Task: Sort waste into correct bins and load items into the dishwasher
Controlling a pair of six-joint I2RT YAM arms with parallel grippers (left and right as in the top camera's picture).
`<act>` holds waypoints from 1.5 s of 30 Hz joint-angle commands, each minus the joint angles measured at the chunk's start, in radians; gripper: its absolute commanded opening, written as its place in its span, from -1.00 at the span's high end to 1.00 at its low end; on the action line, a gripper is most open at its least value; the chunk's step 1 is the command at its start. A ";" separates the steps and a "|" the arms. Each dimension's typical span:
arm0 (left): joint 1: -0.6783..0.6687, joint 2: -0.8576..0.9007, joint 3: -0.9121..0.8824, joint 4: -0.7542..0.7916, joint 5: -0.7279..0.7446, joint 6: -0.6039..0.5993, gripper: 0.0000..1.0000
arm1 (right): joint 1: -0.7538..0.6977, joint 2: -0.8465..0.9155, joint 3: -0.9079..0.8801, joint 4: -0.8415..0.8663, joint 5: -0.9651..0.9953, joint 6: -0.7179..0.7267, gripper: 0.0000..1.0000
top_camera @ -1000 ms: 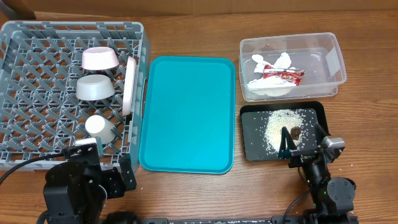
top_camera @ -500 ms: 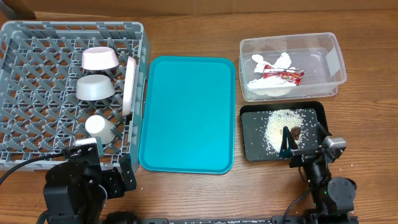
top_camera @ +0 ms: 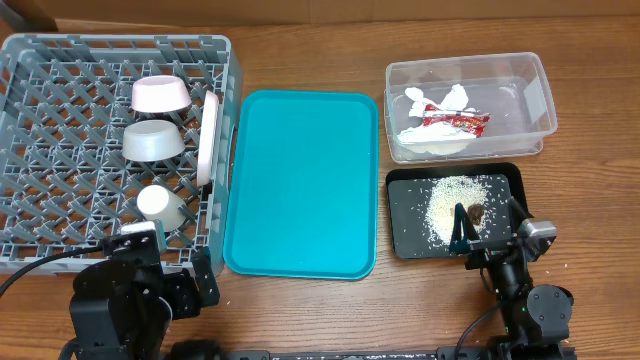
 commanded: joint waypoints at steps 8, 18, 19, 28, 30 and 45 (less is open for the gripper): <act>-0.006 -0.008 -0.004 0.004 0.004 -0.006 -1.00 | -0.003 -0.009 -0.011 0.004 -0.002 -0.007 -1.00; -0.007 -0.048 -0.087 0.087 0.001 -0.002 -0.99 | -0.003 -0.009 -0.011 0.004 -0.002 -0.007 -1.00; -0.008 -0.067 -0.123 0.129 0.001 -0.002 -1.00 | -0.003 -0.009 -0.011 0.004 -0.002 -0.007 -1.00; -0.012 -0.335 -0.629 0.632 0.132 -0.003 -1.00 | -0.003 -0.009 -0.011 0.004 -0.002 -0.007 -1.00; -0.024 -0.385 -0.718 0.749 0.136 -0.003 -1.00 | -0.003 -0.009 -0.011 0.004 -0.002 -0.007 -1.00; -0.090 -0.514 -1.067 1.413 0.067 0.072 -1.00 | -0.003 -0.009 -0.011 0.004 -0.002 -0.007 -1.00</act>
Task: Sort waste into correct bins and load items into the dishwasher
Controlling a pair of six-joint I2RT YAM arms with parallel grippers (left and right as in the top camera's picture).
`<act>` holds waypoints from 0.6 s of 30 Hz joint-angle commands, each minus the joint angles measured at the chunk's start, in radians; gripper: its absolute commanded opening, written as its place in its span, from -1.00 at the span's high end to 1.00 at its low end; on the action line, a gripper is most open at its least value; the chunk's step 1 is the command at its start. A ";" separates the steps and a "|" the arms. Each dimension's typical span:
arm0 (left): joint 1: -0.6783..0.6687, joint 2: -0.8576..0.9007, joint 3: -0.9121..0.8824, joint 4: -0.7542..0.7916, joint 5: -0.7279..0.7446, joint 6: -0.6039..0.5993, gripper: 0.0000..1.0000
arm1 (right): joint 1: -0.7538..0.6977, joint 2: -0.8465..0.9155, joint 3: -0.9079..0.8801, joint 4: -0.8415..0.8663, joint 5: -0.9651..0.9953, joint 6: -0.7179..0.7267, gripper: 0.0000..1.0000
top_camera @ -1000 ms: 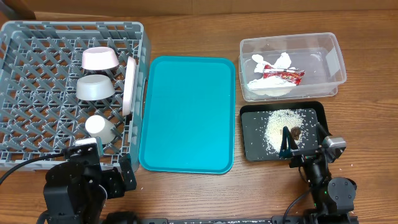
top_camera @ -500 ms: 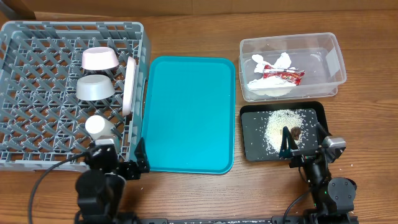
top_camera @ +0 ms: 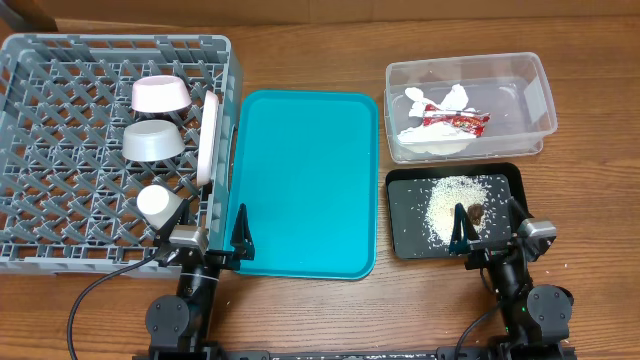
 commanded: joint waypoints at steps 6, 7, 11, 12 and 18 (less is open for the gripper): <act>-0.002 -0.062 -0.011 -0.064 -0.052 0.131 -1.00 | -0.003 -0.009 -0.011 0.005 -0.001 -0.007 -1.00; -0.002 -0.062 -0.011 -0.087 -0.052 0.131 -1.00 | -0.003 -0.009 -0.011 0.005 -0.001 -0.007 -1.00; 0.004 -0.062 -0.011 -0.177 -0.055 0.132 -0.99 | -0.003 -0.009 -0.011 0.005 -0.001 -0.007 -1.00; 0.006 -0.063 -0.011 -0.174 -0.053 0.132 -1.00 | -0.003 -0.009 -0.011 0.005 -0.001 -0.007 -1.00; 0.010 -0.063 -0.011 -0.178 -0.054 0.132 -1.00 | -0.003 -0.009 -0.011 0.005 -0.001 -0.007 -1.00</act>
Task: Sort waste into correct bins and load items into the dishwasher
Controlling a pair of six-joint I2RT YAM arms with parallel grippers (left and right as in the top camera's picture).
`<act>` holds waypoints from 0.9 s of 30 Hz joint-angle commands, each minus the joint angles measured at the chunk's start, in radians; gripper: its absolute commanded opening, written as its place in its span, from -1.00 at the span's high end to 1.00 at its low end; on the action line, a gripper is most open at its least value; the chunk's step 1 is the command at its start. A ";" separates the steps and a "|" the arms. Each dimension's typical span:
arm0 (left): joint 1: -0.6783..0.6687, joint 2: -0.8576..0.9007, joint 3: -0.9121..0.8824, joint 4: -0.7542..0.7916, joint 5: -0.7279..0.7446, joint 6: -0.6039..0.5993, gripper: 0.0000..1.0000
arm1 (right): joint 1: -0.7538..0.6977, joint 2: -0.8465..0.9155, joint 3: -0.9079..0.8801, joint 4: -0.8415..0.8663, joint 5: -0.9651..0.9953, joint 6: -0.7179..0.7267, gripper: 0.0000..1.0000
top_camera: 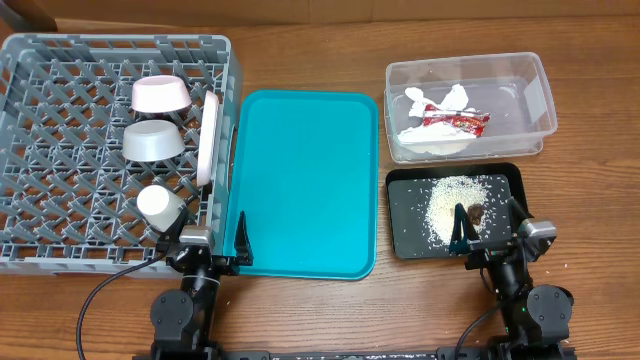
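Note:
A grey dish rack (60, 120) on the left holds a pink bowl (160, 95), a pale bowl (152, 141), a white cup (160, 205) and a pink plate (209, 138) standing on edge. The teal tray (303, 180) in the middle is bare. My left gripper (212, 242) stands open and holds nothing at the near edge, between the rack's corner and the tray. My right gripper (490, 228) is open with nothing in it over the near edge of the black tray (500, 185), which carries spilled rice (450, 200) and a brown scrap (476, 212).
A clear plastic bin (530, 95) at the back right contains crumpled white paper and a red wrapper (455, 121). The wooden table shows around everything. Cables trail from both arm bases along the near edge.
The left gripper has shifted slightly toward the near edge, its finger still over the teal tray's near left corner. The right arm and all objects are unchanged.
At first the left arm was bunched over the rack's near right corner, close to the white cup. Later it sat low at the near edge with its gripper open between rack and tray, where it stays now. The right gripper never moved.

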 commanded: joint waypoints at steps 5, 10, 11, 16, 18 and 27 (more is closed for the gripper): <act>0.008 -0.012 -0.004 0.000 -0.012 0.026 -1.00 | -0.003 -0.008 -0.011 0.005 -0.001 -0.007 -1.00; 0.008 -0.012 -0.004 0.000 -0.012 0.026 -1.00 | -0.003 -0.008 -0.011 0.005 -0.001 -0.007 -0.99; 0.008 -0.012 -0.004 0.000 -0.012 0.026 -0.99 | -0.003 -0.008 -0.011 0.005 -0.001 -0.007 -1.00; 0.019 -0.012 -0.004 -0.001 -0.011 0.026 -1.00 | -0.003 -0.008 -0.011 0.005 -0.001 -0.007 -1.00; 0.019 -0.011 -0.004 -0.001 -0.011 0.026 -1.00 | -0.003 -0.008 -0.011 0.005 -0.001 -0.007 -1.00; 0.019 -0.011 -0.004 -0.001 -0.011 0.026 -1.00 | -0.003 -0.008 -0.011 0.005 -0.001 -0.007 -1.00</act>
